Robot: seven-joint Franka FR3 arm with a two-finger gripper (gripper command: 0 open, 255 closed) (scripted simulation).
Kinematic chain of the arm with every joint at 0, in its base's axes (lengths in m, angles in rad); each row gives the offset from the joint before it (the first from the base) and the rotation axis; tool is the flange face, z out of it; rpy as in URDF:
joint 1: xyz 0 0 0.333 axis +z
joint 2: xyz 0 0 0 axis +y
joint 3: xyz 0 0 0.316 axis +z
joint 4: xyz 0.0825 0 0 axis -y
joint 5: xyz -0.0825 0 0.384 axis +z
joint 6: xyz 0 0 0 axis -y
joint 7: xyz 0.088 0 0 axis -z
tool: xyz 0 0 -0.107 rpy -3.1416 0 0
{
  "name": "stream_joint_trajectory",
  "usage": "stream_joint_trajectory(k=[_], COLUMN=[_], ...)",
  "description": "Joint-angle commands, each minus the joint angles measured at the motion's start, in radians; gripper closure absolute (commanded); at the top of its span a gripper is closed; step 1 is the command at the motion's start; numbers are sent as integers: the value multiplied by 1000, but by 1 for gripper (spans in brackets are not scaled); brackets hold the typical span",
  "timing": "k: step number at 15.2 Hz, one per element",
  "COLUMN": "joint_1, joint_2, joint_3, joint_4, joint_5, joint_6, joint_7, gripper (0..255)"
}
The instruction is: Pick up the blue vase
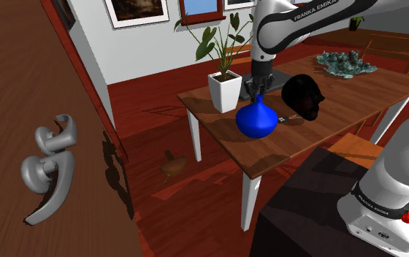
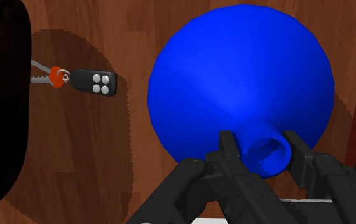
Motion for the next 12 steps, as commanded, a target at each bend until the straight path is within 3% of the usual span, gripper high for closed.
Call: stream_joint_trajectory(k=[1, 12], joint_1=[0, 0], joint_2=[1, -28], joint_3=[0, -1], joint_4=[-1, 95], joint_5=[0, 0], joint_6=[0, -124], joint_7=[0, -1], gripper=[255, 255])
